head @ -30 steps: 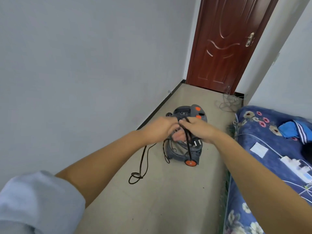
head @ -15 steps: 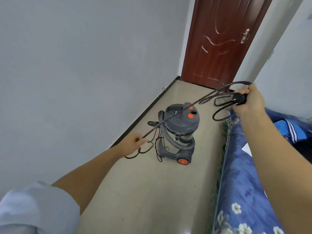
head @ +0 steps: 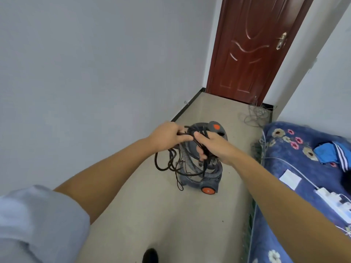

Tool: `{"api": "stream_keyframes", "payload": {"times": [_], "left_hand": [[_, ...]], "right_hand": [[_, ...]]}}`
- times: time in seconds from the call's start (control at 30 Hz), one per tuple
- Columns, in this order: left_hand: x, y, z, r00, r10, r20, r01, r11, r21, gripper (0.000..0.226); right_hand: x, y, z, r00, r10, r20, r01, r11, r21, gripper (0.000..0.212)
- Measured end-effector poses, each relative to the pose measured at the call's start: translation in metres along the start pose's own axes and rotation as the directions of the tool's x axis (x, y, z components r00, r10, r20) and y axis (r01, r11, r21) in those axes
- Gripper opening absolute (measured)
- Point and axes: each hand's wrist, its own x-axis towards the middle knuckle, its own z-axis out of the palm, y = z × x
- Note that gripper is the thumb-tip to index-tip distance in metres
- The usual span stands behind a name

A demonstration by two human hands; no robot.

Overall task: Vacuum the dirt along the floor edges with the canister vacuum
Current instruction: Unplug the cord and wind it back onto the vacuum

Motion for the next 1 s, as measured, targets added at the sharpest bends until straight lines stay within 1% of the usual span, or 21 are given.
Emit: {"api": "stream_keyframes", "payload": {"times": [0.07,0.1,0.13,0.2,0.23,0.27,0.3,0.37,0.43,0.5,0.57,0.63,0.7,0.73,0.77,0.8,0.83,0.87,0.9,0.97,1.0], "left_hand": [[0.015,-0.016,-0.008,0.99,-0.127,-0.056,0.114,0.975,-0.193,0.041],[0.021,-0.025,-0.01,0.987,-0.158,-0.035,0.143,0.951,-0.273,0.042],[0.027,-0.036,-0.012,0.987,-0.163,0.008,0.155,0.927,-0.342,0.041],[0.037,-0.06,-0.013,0.98,-0.168,0.112,0.201,0.835,-0.512,0.037],[0.046,-0.072,-0.012,0.969,-0.183,0.167,0.248,0.742,-0.623,0.042],[0.058,-0.084,-0.008,0.959,-0.169,0.226,0.281,0.627,-0.726,0.035],[0.072,-0.09,-0.004,0.955,-0.125,0.27,0.295,0.514,-0.806,0.046],[0.11,-0.095,0.007,0.947,-0.053,0.316,0.317,0.303,-0.899,0.028],[0.15,-0.093,0.017,0.948,-0.039,0.317,0.318,0.22,-0.922,0.031],[0.184,-0.091,0.022,0.956,0.018,0.292,0.266,0.358,-0.895,0.035],[0.204,-0.095,0.028,0.923,0.09,0.375,0.261,0.572,-0.778,0.027],[0.213,-0.11,0.039,0.854,0.113,0.508,0.237,0.784,-0.573,0.019],[0.216,-0.137,0.056,0.849,0.049,0.525,0.16,0.925,-0.344,0.023],[0.219,-0.153,0.062,0.864,-0.006,0.504,0.111,0.978,-0.178,0.021],[0.222,-0.165,0.063,0.879,-0.014,0.477,0.014,1.0,0.004,0.021],[0.229,-0.173,0.062,0.879,-0.02,0.476,-0.062,0.986,0.156,0.023],[0.237,-0.176,0.059,0.871,-0.005,0.491,-0.131,0.962,0.242,0.024],[0.247,-0.173,0.055,0.867,0.025,0.498,-0.181,0.947,0.266,0.025],[0.257,-0.167,0.05,0.867,0.085,0.491,-0.233,0.94,0.249,0.026],[0.281,-0.148,0.037,0.869,0.172,0.464,-0.275,0.948,0.162,0.025],[0.297,-0.145,0.035,0.884,0.186,0.43,-0.249,0.964,0.094,0.024]], "right_hand": [[0.014,-0.012,-0.017,0.988,0.057,0.142,-0.055,0.998,-0.019,0.022],[0.022,-0.018,-0.028,0.982,0.086,0.17,-0.083,0.996,-0.023,0.018],[0.032,-0.022,-0.04,0.982,0.094,0.167,-0.101,0.994,0.036,0.015],[0.052,-0.031,-0.069,0.996,0.064,0.069,-0.083,0.942,0.325,0.016],[0.064,-0.036,-0.085,1.0,0.03,-0.002,-0.025,0.869,0.494,0.015],[0.076,-0.041,-0.099,0.998,-0.012,-0.064,0.05,0.773,0.632,0.014],[0.09,-0.046,-0.111,0.993,-0.046,-0.106,0.109,0.668,0.736,0.015],[0.12,-0.057,-0.129,0.986,-0.092,-0.14,0.168,0.513,0.842,0.013],[0.145,-0.071,-0.141,0.978,-0.153,-0.139,0.192,0.426,0.884,0.011],[0.161,-0.086,-0.155,0.961,-0.239,-0.142,0.212,0.301,0.93,0.01],[0.17,-0.1,-0.173,0.934,-0.271,-0.235,0.276,0.126,0.953,0.008],[0.178,-0.111,-0.197,0.886,-0.156,-0.436,0.438,-0.026,0.899,0.008],[0.191,-0.113,-0.223,0.785,0.022,-0.619,0.618,-0.096,0.78,0.016],[0.2,-0.109,-0.235,0.699,0.136,-0.702,0.708,0.005,0.706,0.025],[0.212,-0.097,-0.248,0.574,0.245,-0.781,0.745,0.24,0.623,0.033],[0.225,-0.084,-0.256,0.442,0.304,-0.844,0.642,0.55,0.534,0.036],[0.24,-0.067,-0.258,0.365,0.282,-0.887,0.411,0.807,0.425,0.035],[0.256,-0.047,-0.255,0.391,0.256,-0.884,0.16,0.927,0.339,0.033],[0.27,-0.028,-0.248,0.502,0.255,-0.827,-0.039,0.961,0.272,0.03],[0.291,0.004,-0.225,0.773,0.305,-0.556,-0.321,0.944,0.072,0.028],[0.298,0.016,-0.212,0.86,0.331,-0.389,-0.373,0.927,-0.035,0.027]]}}
